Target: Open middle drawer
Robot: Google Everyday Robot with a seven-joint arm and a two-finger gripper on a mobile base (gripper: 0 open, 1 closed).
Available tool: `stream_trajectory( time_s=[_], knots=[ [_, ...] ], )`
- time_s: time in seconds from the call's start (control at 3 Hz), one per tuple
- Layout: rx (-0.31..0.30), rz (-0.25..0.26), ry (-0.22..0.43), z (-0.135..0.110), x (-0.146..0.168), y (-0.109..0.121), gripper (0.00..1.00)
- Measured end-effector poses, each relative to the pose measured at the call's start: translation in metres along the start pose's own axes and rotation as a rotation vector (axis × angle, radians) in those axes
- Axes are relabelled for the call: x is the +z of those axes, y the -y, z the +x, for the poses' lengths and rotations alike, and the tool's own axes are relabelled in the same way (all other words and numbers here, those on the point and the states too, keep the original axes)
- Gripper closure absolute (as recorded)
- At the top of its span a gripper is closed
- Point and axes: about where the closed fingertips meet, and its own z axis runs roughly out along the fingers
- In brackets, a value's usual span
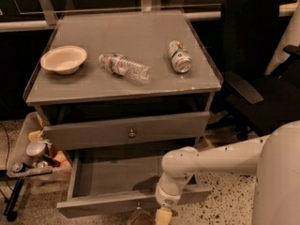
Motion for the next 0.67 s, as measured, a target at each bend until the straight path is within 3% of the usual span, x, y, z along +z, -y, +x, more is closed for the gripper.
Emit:
stream_trajectory(
  time_s=[0.67],
  knots=[
    [0.002,-0.006,-0.002,0.0,0.0001,-0.0001,0.0]
  ],
)
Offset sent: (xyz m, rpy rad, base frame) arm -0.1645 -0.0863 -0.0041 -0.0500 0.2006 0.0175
